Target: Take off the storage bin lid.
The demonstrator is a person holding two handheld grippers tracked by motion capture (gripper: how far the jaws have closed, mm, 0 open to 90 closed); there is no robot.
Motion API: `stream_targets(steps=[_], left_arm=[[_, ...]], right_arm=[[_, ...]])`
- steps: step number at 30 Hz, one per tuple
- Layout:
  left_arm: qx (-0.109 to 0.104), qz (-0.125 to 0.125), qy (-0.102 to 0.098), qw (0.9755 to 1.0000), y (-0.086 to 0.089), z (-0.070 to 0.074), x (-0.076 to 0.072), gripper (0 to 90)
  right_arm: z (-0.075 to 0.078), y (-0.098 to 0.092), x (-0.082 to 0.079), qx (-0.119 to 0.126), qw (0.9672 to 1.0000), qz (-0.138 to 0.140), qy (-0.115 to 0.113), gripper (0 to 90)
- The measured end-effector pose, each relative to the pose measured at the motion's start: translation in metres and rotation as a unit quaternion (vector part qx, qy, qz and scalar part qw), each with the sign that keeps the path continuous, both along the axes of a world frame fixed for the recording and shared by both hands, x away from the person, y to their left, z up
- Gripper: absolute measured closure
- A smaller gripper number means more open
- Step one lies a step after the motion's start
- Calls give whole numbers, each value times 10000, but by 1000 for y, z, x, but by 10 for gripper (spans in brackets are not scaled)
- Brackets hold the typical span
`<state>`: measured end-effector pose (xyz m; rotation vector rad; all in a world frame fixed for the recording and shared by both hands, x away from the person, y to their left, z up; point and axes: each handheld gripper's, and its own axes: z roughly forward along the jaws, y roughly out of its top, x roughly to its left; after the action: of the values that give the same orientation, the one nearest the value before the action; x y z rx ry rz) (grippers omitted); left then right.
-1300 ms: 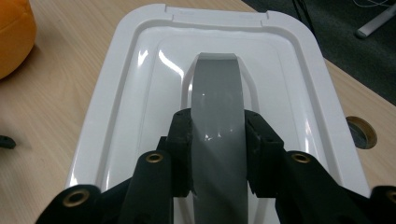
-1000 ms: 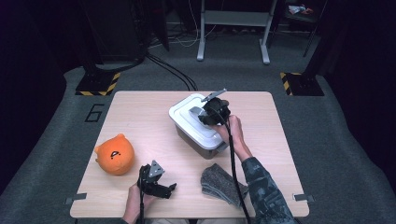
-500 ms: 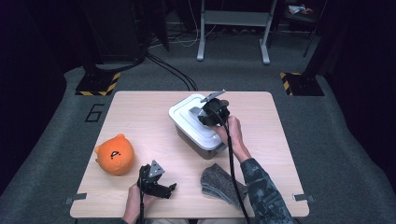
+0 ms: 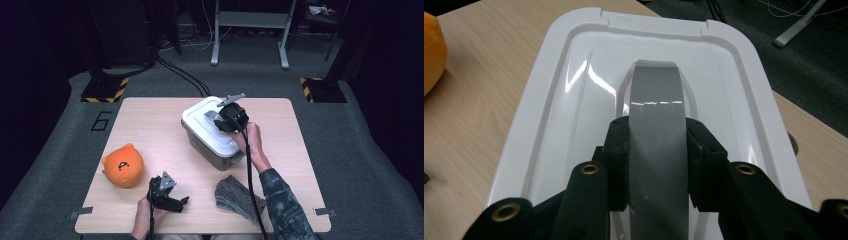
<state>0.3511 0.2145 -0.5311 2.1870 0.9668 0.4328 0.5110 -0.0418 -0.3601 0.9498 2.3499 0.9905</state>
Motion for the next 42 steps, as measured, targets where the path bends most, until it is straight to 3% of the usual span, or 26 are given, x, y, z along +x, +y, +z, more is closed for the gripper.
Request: stream_targets(steps=[11, 25, 42], left_arm=[[-2, -13, 8, 10000, 0, 0, 0, 2], [-11, -14, 22, 10000, 0, 0, 0, 3], [-3, -4, -3, 10000, 0, 0, 0, 2]], right_arm=[[11, -16, -4, 119, 9998, -183, -27, 668], [25, -55, -6, 173, 9983, -519, -175, 668], [24, -98, -7, 250, 9949, -951, -227, 667]])
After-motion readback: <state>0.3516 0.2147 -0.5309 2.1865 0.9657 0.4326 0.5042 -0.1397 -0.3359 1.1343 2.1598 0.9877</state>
